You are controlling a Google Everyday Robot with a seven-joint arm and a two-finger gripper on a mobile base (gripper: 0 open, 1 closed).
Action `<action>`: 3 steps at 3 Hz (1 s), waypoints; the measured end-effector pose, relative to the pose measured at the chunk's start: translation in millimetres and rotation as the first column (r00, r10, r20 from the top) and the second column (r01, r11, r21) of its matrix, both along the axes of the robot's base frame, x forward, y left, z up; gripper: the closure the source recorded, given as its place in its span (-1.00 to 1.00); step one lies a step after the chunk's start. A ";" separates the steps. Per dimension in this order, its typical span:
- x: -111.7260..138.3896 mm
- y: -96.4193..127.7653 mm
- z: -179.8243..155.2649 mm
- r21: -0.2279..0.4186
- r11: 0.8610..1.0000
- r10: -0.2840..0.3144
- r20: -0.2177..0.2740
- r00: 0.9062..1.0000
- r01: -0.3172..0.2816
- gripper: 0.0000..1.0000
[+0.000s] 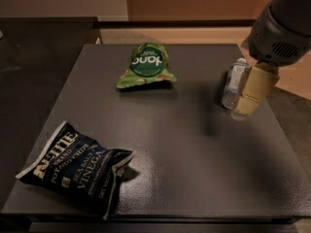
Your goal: Move green rice chip bag near blue chip bag
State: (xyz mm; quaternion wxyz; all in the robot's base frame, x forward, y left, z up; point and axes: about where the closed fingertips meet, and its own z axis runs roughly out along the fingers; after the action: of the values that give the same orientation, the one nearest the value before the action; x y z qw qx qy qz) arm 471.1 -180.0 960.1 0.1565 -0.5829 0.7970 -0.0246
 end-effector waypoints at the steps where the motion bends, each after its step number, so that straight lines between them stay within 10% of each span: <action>1: 27.5 14.0 -9.6 0.022 0.996 -0.085 -0.007 0.996 0.085 -1.00; 3: 89.1 47.4 -24.6 0.087 0.958 -0.272 -0.036 0.962 0.274 -1.00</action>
Offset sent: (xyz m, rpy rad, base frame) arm 0.1010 0.0560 -0.0288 0.1088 0.0316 -0.3072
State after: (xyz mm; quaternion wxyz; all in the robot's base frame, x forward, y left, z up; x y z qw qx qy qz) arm 560.2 -132.6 935.5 0.1687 -0.4597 0.8719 -0.0025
